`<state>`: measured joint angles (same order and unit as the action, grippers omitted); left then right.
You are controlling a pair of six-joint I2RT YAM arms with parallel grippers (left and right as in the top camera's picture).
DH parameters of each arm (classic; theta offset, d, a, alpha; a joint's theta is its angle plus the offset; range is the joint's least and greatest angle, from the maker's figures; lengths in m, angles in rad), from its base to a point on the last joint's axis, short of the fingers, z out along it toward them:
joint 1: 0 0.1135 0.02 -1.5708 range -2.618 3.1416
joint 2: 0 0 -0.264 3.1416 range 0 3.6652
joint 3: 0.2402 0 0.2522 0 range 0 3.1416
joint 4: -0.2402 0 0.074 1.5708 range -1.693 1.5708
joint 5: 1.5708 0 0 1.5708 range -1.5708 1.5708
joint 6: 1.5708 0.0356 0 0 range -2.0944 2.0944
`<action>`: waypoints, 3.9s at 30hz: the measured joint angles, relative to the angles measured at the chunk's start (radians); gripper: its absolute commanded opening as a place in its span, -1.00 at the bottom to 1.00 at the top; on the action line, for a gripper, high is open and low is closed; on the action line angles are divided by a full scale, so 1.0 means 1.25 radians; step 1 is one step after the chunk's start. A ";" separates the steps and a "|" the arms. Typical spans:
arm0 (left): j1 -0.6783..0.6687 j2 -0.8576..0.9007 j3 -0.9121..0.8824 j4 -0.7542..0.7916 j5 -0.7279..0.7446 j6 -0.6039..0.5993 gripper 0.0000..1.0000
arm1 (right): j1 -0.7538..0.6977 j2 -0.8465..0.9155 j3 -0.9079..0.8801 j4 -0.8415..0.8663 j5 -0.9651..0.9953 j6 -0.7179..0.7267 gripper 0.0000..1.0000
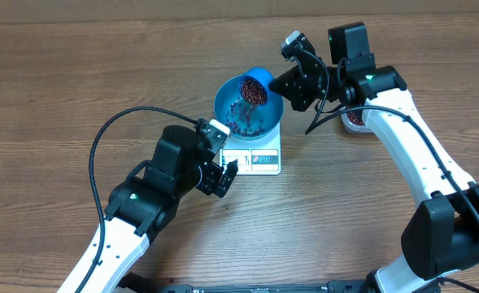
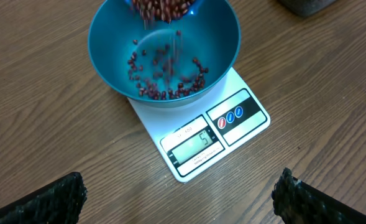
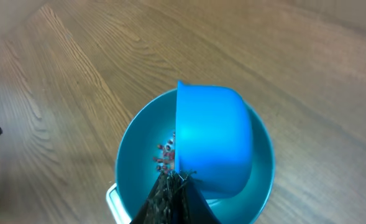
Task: Scoop item into bowl and weigh 150g on scale
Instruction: 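Tilt the scoop with the right gripper, pouring beans into the bowl, then move the empty scoop back right to the bean container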
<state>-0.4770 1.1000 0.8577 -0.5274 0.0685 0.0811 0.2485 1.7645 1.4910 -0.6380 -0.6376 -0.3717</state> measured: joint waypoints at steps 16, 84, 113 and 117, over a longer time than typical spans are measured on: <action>0.000 0.000 0.000 0.000 0.000 0.000 0.99 | 0.000 0.000 0.000 0.034 0.002 -0.221 -0.93; 0.000 0.000 0.000 0.000 0.000 0.000 0.99 | -0.076 -0.022 0.013 0.031 0.011 0.390 -0.93; 0.000 0.000 0.000 0.000 0.000 0.000 0.99 | -0.077 -0.067 0.170 -0.393 0.881 0.351 -0.93; 0.000 0.000 0.000 0.000 0.000 0.000 0.99 | -0.077 -0.005 0.170 -0.405 0.925 0.342 -0.92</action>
<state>-0.4770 1.1000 0.8577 -0.5270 0.0685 0.0811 0.1520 1.7584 1.7039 -1.1446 0.5186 0.0555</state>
